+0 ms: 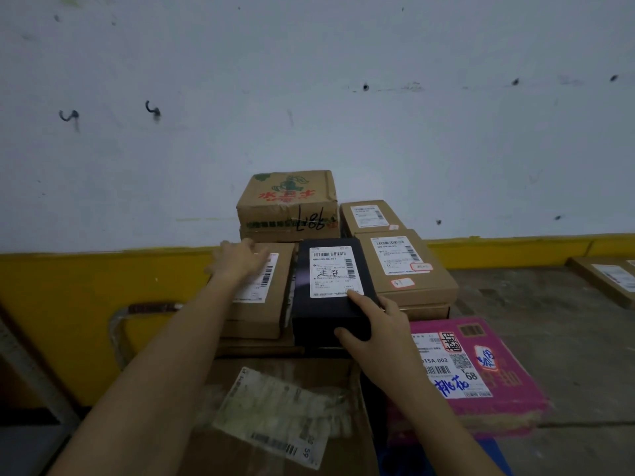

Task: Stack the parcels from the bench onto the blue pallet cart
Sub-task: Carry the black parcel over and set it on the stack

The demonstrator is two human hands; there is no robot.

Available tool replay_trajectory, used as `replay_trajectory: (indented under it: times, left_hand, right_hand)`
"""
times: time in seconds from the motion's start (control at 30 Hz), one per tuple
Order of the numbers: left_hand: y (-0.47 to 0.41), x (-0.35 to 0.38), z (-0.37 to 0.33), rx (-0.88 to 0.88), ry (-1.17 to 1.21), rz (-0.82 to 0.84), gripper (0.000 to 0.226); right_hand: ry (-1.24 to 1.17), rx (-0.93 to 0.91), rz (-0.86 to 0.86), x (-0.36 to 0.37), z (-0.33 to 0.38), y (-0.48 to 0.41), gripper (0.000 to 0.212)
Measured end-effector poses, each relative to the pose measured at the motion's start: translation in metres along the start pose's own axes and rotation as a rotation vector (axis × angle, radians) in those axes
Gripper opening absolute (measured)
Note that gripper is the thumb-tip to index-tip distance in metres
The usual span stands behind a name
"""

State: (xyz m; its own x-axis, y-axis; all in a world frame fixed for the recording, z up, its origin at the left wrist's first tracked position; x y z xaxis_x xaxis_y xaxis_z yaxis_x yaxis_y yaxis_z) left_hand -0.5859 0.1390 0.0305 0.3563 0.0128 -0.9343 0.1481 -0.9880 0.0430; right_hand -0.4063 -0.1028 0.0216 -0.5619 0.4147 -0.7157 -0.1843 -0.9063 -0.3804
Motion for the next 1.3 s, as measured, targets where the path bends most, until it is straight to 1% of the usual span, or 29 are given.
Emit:
replay_trajectory:
  times: [0.1,0.43,0.57,0.67,0.8,0.97,1.17,1.3]
  left_hand:
    - [-0.003,0.009,0.014,-0.026,0.052,0.056,0.057]
    - [0.007,0.013,0.002,-0.068,0.069,0.05,0.064]
    - [0.009,0.001,0.0,-0.078,0.019,-0.004,0.057]
    - [0.019,-0.016,-0.019,-0.047,0.033,-0.044,0.056]
    - [0.048,-0.038,-0.057,0.036,0.067,-0.117,0.051]
    - [0.101,-0.031,-0.128,0.144,0.105,-0.117,0.054]
    - [0.184,0.008,-0.228,0.217,0.169,-0.085,0.049]
    - [0.238,0.051,-0.307,0.341,0.133,-0.073,0.047]
  right_hand:
    - [0.001,-0.004,0.008,0.002,0.0,-0.002,0.062]
    - [-0.051,-0.018,0.021,0.004,-0.007,-0.004,0.063]
    - [-0.079,-0.023,0.019,-0.001,-0.009,-0.001,0.066]
    - [-0.114,-0.048,-0.012,-0.017,-0.01,0.0,0.068]
    - [-0.11,-0.05,-0.038,-0.05,-0.024,0.005,0.07]
    - [-0.051,-0.051,-0.069,-0.111,-0.064,0.011,0.065]
    - [0.042,-0.024,-0.049,-0.193,-0.151,0.036,0.065]
    - [0.088,0.037,-0.038,-0.244,-0.226,0.064,0.064]
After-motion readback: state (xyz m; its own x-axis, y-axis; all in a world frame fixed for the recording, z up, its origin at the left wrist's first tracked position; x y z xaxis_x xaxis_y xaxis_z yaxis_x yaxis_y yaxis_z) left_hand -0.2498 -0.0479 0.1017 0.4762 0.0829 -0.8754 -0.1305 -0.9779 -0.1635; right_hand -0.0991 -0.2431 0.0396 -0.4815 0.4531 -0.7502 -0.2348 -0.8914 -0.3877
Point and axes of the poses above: each hand's wrist, its own y-axis away from the middle knuckle, its own x-axis out of the palm, z = x × y, the point moved 10 cm from there along -y, towards the middle knuckle, and after that the axes turned 14 degrees about -x, right-handed, at the moved point
